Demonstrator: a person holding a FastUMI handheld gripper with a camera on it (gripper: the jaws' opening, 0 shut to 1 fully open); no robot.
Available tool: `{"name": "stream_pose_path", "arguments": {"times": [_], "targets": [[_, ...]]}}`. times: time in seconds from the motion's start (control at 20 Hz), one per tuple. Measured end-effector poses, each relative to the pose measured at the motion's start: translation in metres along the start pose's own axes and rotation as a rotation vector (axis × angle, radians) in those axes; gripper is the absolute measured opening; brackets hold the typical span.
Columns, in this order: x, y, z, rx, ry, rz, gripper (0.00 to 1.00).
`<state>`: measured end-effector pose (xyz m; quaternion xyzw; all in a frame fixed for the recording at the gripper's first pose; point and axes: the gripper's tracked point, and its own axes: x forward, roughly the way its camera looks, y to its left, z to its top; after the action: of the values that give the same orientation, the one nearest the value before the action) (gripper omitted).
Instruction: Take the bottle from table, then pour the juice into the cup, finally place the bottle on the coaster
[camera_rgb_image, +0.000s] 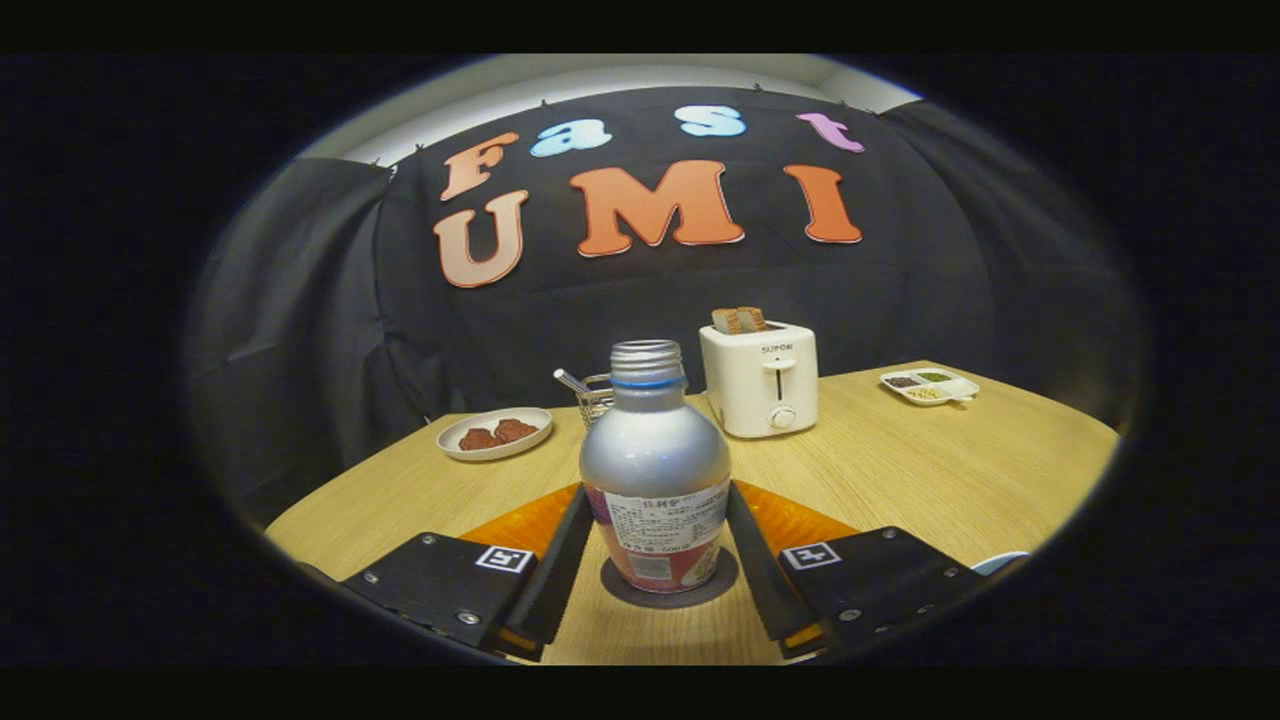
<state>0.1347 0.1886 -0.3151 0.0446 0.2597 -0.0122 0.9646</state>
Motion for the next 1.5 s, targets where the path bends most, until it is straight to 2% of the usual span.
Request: {"name": "stream_pose_path", "arguments": {"times": [0.15, 0.5, 1.0, 1.3, 1.5], "targets": [[0.0, 0.002, -0.001, -0.015, -0.012, 0.003, 0.76], [-0.033, 0.004, 0.017, 0.027, -0.03, 0.029, 0.86], [-0.132, -0.002, 0.088, 0.016, -0.146, 0.091, 0.88], [-0.201, -0.013, 0.133, -0.046, -0.288, 0.097, 0.88], [-0.24, -0.019, 0.15, -0.015, -0.352, 0.121, 0.88]]}}
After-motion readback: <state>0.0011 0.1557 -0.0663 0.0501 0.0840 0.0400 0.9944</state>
